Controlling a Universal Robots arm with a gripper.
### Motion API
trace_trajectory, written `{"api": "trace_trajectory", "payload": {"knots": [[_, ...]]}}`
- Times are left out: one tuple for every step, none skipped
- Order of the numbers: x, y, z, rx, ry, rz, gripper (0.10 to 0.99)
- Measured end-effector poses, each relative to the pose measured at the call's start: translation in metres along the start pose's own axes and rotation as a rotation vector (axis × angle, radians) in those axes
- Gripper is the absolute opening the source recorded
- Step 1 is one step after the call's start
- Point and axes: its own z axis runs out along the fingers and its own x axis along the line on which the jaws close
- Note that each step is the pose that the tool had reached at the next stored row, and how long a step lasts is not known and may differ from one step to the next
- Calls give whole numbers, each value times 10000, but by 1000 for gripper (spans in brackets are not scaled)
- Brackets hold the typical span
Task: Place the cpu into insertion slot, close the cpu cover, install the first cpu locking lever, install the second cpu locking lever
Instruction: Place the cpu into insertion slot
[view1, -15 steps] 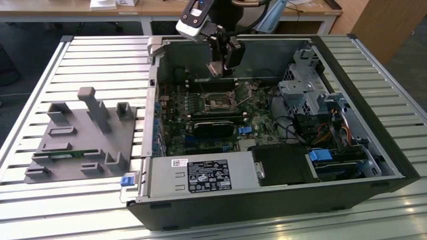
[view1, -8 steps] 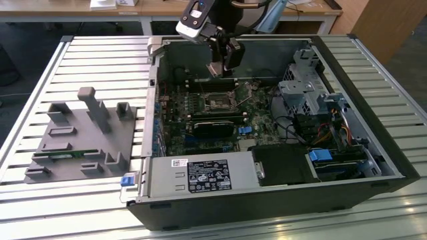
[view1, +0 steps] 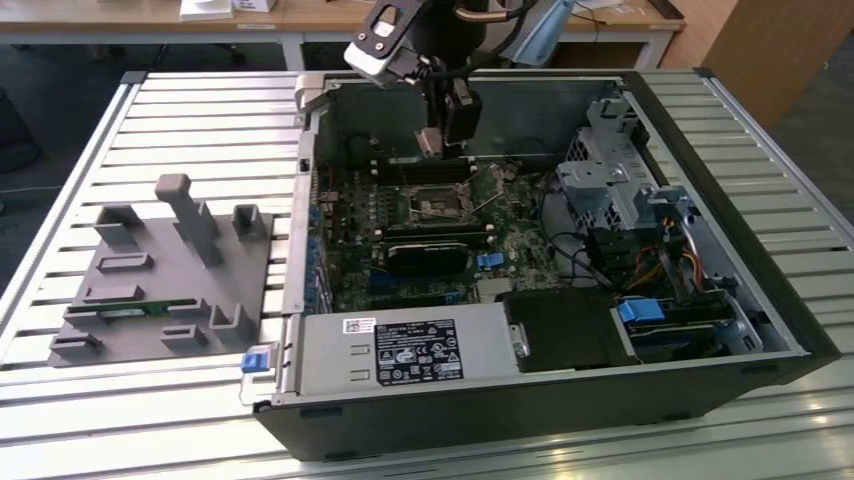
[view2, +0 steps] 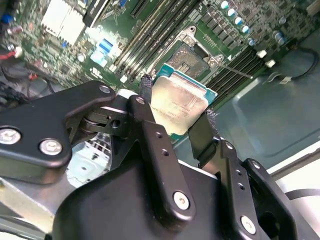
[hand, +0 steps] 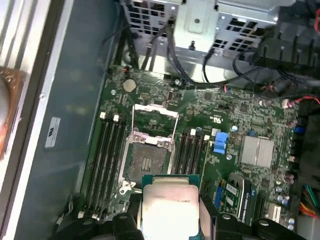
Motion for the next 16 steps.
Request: {"api": "trace_trajectory", "payload": {"knots": [[0,-1,6,-3,-16,178,541],[0,-1,12,-7,-32,358,541],[0,-2,18,-10,-48,534,541],[1,-2,23,-12,-60,666,541],[2,-3,31,-14,-63,723,541],[3,-3,42,-15,-63,727,541],[5,-4,56,-15,-64,728,541],[7,-5,68,-15,-64,728,541],[8,-6,79,-14,-65,728,541],[9,-6,89,-13,-65,729,541],[9,-7,97,-13,-65,729,541],[9,-7,105,-13,-65,729,541],[9,-8,111,-12,-65,731,541],[9,-9,116,-12,-66,733,541],[9,-9,121,-12,-66,734,541],[9,-9,125,-13,-66,735,541]]}}
